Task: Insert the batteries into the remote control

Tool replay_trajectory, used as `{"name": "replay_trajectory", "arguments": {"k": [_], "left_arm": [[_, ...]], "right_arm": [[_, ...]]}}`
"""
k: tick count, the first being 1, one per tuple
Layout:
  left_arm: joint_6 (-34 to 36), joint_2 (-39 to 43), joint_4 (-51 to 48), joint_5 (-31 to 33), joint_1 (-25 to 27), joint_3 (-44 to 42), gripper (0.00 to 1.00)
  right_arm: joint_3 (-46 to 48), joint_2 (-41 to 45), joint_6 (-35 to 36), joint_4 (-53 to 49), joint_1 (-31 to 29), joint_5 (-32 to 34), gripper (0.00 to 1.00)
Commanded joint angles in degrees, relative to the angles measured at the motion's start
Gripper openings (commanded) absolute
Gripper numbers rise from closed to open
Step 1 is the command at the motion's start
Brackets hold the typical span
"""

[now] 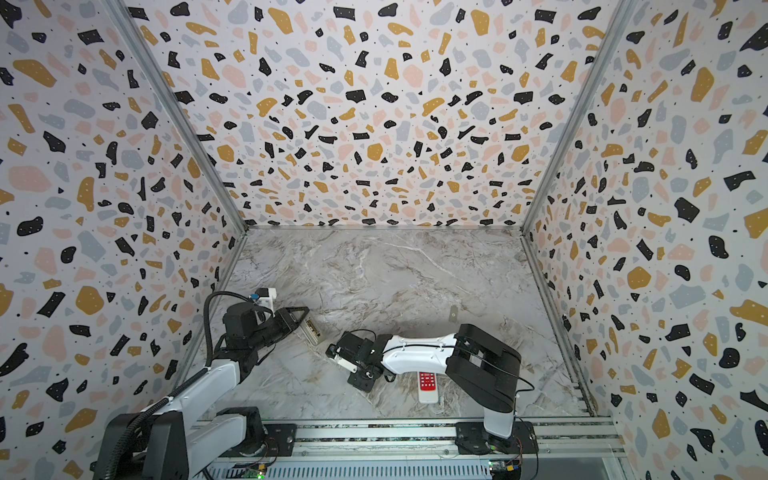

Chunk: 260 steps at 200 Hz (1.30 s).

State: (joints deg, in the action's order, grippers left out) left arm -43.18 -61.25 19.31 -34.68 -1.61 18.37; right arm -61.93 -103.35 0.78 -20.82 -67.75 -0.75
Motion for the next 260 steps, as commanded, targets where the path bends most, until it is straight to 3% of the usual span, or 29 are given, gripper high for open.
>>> {"name": "replay_trajectory", "arguments": {"k": [1, 39, 126, 235, 260], "left_arm": [[0.0, 1.8, 1.8, -1.3, -0.3, -0.3, 0.00], [0.3, 2.3, 0.5, -1.0, -0.3, 0.0, 0.00], [-0.2, 0.7, 2.2, -0.7, 0.7, 0.0, 0.00], [1.2, -1.5, 1.9, 3.0, 8.4, 2.9, 0.00], [1.3, -2.8, 2.4, 3.3, 10.3, 3.8, 0.00]], "right_arm": [[1.4, 0.9, 8.7, -3.7, 1.2, -2.2, 0.00], [2.1, 1.2, 13.3, -1.9, 1.2, -5.3, 0.00], [1.5, 0.8, 16.8, -2.1, 0.1, -5.3, 0.01], [3.4, 9.6, 11.8, 1.3, 0.5, -4.0, 0.48], [5.6, 13.5, 8.6, 2.0, 1.2, -4.6, 0.49]]}}
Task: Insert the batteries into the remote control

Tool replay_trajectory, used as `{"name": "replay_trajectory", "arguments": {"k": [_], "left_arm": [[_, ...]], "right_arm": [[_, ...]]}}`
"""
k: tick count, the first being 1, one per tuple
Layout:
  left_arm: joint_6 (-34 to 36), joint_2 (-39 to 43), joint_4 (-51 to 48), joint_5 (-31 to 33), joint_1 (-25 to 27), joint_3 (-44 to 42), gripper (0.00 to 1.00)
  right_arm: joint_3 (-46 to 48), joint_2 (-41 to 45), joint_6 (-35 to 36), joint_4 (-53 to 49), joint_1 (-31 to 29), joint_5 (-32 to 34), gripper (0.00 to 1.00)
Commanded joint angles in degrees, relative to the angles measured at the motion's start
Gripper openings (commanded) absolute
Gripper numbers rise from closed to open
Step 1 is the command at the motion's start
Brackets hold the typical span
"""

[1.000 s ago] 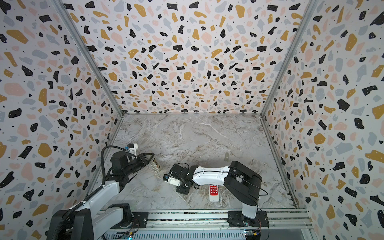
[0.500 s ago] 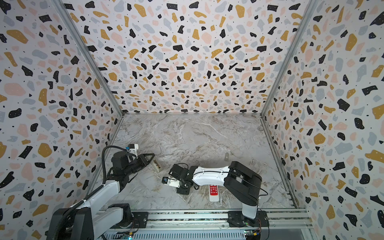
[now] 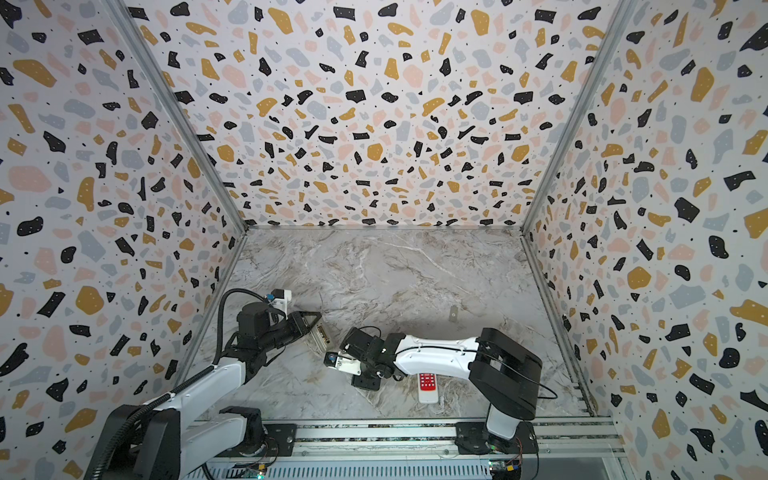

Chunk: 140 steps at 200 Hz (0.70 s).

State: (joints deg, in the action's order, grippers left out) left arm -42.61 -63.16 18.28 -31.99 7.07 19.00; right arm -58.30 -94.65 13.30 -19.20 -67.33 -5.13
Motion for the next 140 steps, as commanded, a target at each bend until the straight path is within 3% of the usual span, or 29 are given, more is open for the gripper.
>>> {"name": "replay_trajectory", "arguments": {"k": [1, 61, 99, 140], "left_arm": [[0.8, -1.0, 3.4, 0.7, 1.7, 3.3, 0.00], [1.9, -6.7, 5.7, 1.6, 8.9, 4.9, 0.00], [2.2, -8.9, 6.5, 2.1, 11.7, 4.8, 0.00], [2.3, -10.6, 7.7, 2.5, 13.8, 4.2, 0.00]], "right_arm": [[2.2, 4.9, -4.1, 0.4, 0.7, -0.2, 0.49], [13.2, 13.7, -18.8, 7.6, -1.2, -7.7, 0.35], [12.5, 8.5, -19.8, 11.0, -1.5, -9.0, 0.26], [12.0, 5.4, -20.0, 12.4, 0.3, -10.6, 0.25]]}}
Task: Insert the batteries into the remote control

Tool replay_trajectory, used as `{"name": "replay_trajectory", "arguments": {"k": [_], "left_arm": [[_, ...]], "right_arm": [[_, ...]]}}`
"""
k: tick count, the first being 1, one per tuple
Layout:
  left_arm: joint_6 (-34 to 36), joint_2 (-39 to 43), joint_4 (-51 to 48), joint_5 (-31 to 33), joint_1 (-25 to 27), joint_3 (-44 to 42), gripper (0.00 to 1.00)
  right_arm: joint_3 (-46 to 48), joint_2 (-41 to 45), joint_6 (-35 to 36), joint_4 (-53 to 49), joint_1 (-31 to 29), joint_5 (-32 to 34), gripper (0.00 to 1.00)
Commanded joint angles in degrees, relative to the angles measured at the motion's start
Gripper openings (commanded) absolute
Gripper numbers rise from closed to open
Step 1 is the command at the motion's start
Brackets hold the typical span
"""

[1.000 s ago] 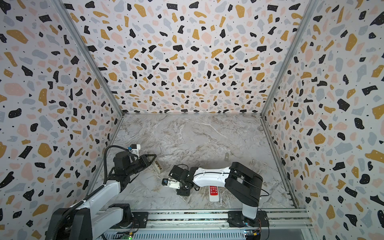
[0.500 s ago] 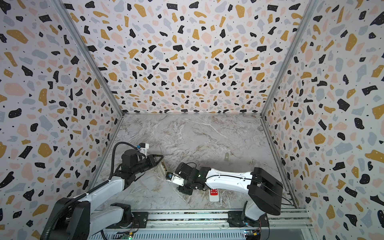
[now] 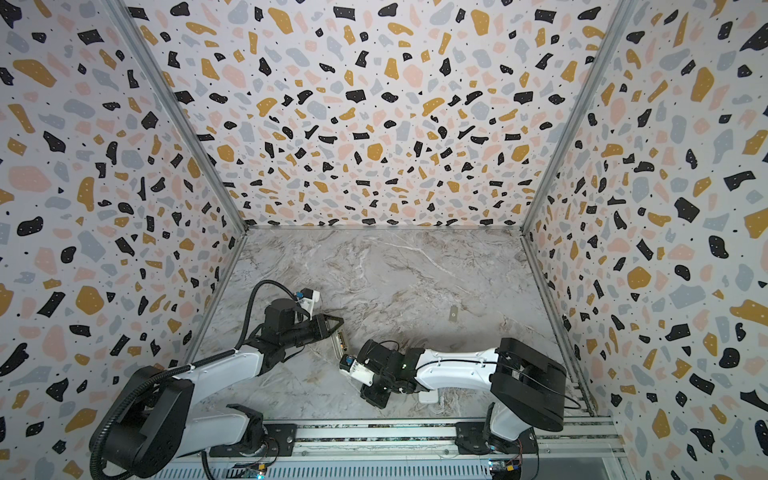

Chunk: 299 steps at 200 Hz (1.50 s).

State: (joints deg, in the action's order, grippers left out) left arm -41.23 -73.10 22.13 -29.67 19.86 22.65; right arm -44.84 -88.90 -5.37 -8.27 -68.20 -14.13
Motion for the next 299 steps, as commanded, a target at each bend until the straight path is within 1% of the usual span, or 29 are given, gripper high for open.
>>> {"name": "replay_trajectory", "arguments": {"k": [1, 95, 156, 299], "left_arm": [[0.9, -0.8, 3.9, 0.2, 1.0, 0.5, 0.00], [1.0, -3.9, 5.5, 0.7, 3.6, -1.5, 0.00], [2.1, -3.7, 4.1, 1.3, 4.2, -3.2, 0.00], [1.0, -4.3, 6.4, 0.2, 6.4, -5.4, 0.00]], "right_arm": [[-1.4, -0.4, -1.3, 1.5, 1.2, -1.6, 0.25], [0.3, -3.2, -1.5, 4.9, 4.5, -3.5, 0.25], [0.5, -4.4, -0.8, 4.9, 5.9, -3.7, 0.24], [-0.8, -6.4, -0.7, 5.5, 9.8, -3.5, 0.23]]}}
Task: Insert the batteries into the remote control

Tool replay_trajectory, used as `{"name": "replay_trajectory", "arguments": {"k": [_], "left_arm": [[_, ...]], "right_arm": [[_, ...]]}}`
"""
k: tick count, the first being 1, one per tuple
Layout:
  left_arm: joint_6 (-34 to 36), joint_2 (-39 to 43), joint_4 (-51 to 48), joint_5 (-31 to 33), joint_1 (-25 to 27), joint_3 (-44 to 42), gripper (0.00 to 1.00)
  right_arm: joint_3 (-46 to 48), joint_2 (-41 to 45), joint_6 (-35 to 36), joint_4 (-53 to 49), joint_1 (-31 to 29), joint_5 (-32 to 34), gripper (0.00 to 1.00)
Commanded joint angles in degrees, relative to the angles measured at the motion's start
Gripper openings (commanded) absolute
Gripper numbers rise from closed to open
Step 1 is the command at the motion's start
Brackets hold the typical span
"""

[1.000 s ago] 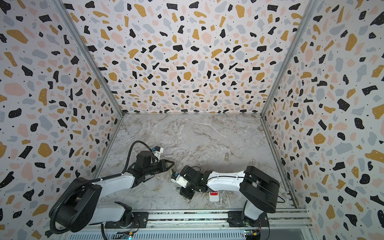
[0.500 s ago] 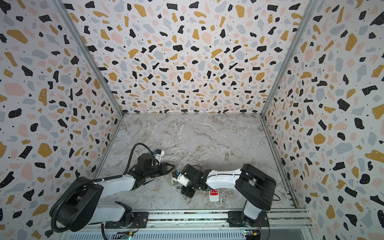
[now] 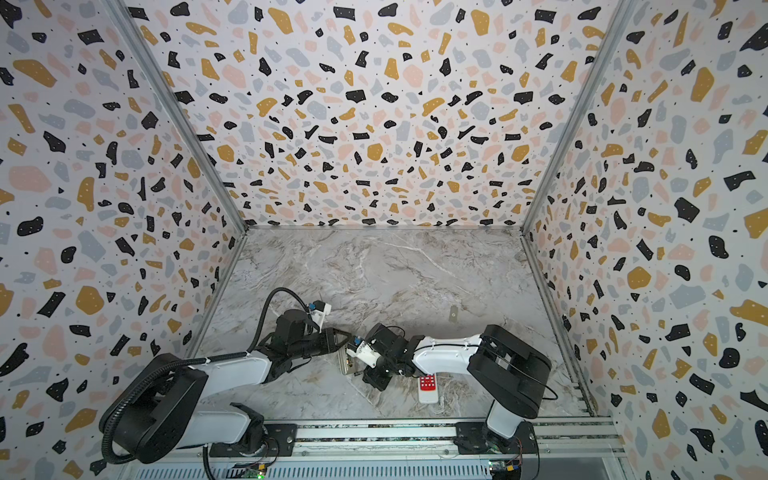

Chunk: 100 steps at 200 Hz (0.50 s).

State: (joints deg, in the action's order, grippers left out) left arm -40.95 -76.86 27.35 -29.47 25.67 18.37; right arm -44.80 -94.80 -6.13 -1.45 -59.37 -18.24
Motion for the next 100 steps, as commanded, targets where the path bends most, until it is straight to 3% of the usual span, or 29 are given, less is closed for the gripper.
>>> {"name": "replay_trajectory", "arguments": {"k": [1, 100], "left_arm": [[0.8, -0.6, 1.2, 0.0, 0.6, -1.2, 0.00], [-2.1, -0.5, 4.4, -0.7, 1.9, -3.4, 0.00]], "right_arm": [[-0.7, -0.5, 0.0, -1.3, 1.0, 0.6, 0.23], [-1.2, -3.1, -0.7, 2.7, 2.9, -2.2, 0.23]]}}
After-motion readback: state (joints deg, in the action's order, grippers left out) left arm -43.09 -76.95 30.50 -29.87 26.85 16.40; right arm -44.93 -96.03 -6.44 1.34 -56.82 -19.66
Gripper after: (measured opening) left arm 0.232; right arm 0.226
